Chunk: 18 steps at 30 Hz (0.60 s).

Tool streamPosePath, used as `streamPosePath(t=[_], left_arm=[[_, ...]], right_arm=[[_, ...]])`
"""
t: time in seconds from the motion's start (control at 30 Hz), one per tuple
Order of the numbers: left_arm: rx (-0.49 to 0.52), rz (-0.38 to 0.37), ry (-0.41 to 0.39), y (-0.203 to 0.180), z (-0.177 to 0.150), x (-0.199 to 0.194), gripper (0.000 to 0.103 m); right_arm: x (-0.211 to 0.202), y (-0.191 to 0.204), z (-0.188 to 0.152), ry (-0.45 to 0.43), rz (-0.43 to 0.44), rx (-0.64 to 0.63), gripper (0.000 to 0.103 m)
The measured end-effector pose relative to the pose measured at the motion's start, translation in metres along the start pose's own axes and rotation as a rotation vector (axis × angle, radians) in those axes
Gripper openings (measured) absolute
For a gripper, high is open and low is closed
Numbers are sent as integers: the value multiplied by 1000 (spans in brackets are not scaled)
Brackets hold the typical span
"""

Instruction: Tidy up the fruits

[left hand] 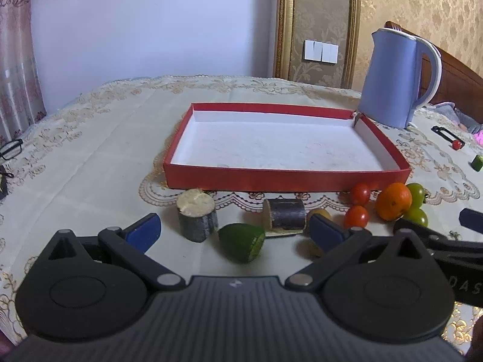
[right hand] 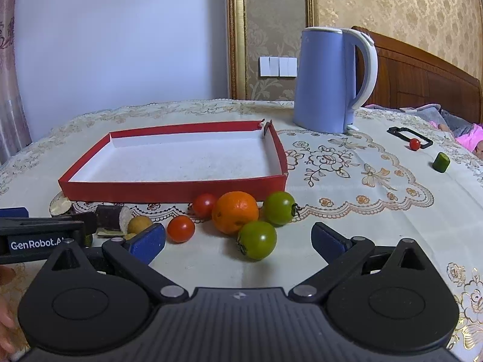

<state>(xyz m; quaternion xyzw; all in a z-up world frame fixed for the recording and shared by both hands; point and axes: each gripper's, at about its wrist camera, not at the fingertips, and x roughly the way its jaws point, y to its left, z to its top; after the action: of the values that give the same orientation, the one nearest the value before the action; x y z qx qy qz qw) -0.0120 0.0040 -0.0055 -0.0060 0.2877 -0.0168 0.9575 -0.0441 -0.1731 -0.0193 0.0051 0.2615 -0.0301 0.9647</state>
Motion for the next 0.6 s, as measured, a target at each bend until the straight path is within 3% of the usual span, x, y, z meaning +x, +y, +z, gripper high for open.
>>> streamPosePath(t=[0.6], left_arm=[[41,54,-33,-11,2,-3,103]], right_arm=[[3,-7,0,-14,8,3,103]])
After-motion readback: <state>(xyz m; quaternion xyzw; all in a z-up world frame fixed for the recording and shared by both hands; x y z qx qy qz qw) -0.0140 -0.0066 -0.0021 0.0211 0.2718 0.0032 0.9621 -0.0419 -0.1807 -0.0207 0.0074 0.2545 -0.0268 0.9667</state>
